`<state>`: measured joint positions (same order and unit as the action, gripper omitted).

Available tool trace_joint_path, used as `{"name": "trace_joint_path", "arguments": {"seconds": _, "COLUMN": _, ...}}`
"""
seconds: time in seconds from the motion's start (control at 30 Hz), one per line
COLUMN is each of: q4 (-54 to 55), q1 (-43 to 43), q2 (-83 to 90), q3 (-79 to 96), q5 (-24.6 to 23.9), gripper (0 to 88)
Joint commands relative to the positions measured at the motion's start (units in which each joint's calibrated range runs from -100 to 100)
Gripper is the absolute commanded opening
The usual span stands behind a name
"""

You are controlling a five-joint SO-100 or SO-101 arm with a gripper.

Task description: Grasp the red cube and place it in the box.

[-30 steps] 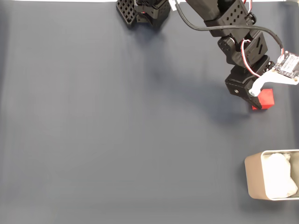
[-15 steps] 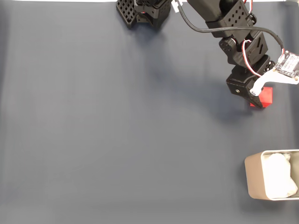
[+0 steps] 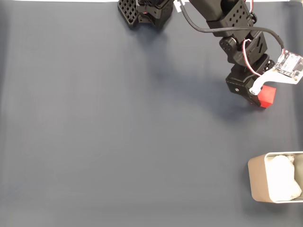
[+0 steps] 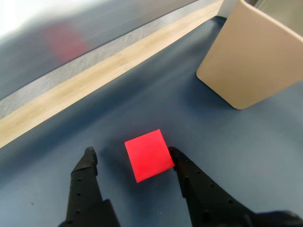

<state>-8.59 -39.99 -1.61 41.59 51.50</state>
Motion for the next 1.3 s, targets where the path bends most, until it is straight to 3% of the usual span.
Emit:
{"name": "trace_joint_path", "arguments": {"seconds": 0.0, "q4": -1.41, "q1": -0.85, "q2": 4.99, "q3": 0.38, "q5": 0.59, "gripper": 33.3}}
{"name": "trace_joint_path", "arguments": {"seconds": 0.33, "q4": -1.98, "q1": -0.78, "q2": 8.11, "q3": 2.75, "q5": 0.88, "gripper": 30.6}}
{"name": "trace_joint_path", "arguments": {"seconds": 0.6, "q4": -1.57, "q1": -0.64, "q2": 8.71, "q3": 2.39, "q5": 1.27, "gripper": 18.6}}
{"name": "trace_joint_path", "arguments": {"seconds": 1.27, "q4": -1.16, "q1": -0.78, "q2": 5.59, "q3": 0.65, "q5": 2.44, "gripper": 7.1}}
